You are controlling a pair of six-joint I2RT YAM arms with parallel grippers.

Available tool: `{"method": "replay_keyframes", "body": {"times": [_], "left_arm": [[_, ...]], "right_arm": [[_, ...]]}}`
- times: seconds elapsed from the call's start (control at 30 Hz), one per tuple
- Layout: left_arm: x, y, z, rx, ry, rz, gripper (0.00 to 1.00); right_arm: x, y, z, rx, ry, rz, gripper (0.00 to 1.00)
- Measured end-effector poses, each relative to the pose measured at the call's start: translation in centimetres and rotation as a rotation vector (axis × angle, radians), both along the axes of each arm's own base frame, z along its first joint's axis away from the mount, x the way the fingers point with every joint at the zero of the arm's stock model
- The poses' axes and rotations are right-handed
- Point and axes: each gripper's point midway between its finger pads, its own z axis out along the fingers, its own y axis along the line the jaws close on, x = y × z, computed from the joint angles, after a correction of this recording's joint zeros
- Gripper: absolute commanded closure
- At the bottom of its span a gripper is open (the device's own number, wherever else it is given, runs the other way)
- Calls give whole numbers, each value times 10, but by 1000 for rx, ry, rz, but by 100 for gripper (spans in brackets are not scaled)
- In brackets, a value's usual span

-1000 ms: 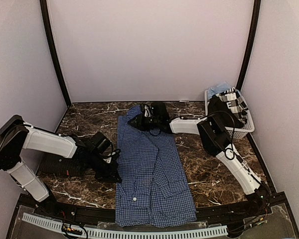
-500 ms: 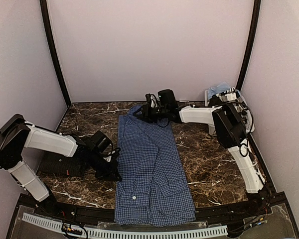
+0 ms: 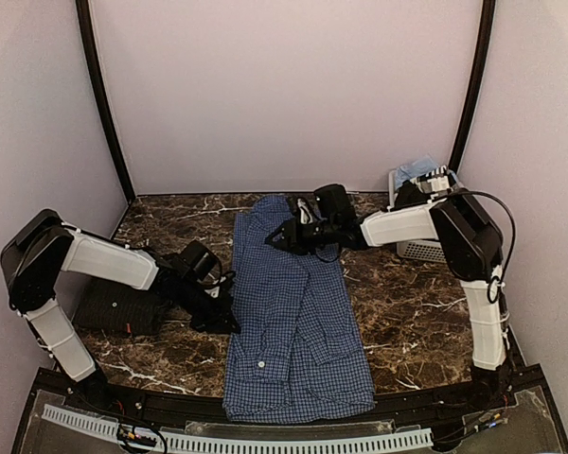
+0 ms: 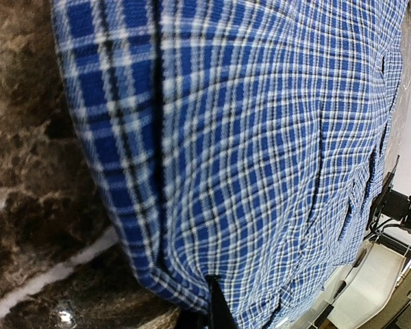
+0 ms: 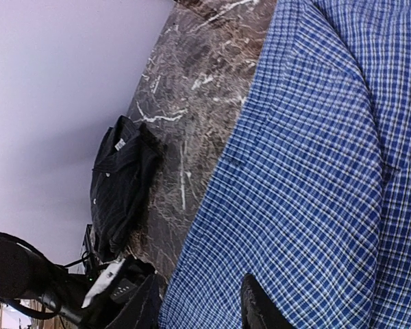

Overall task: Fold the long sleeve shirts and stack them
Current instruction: Fold the 1/3-folded shirt at the center of the board.

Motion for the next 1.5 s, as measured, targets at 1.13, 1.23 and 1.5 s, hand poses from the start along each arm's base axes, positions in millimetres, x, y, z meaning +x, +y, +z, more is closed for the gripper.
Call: {"method": "replay_keyframes", "body": {"times": [1.13, 1.23, 1.5], "left_arm": [[73, 32, 41, 94, -215, 111, 71], [68, 25, 60, 62, -256, 94, 73], [61, -11, 70, -73, -287, 43, 75]], "right_arm": [[20, -37, 5, -56, 5, -17, 52], [0, -53, 30, -53, -33, -22, 53], [-76, -94, 4, -141, 25, -19, 53]]}}
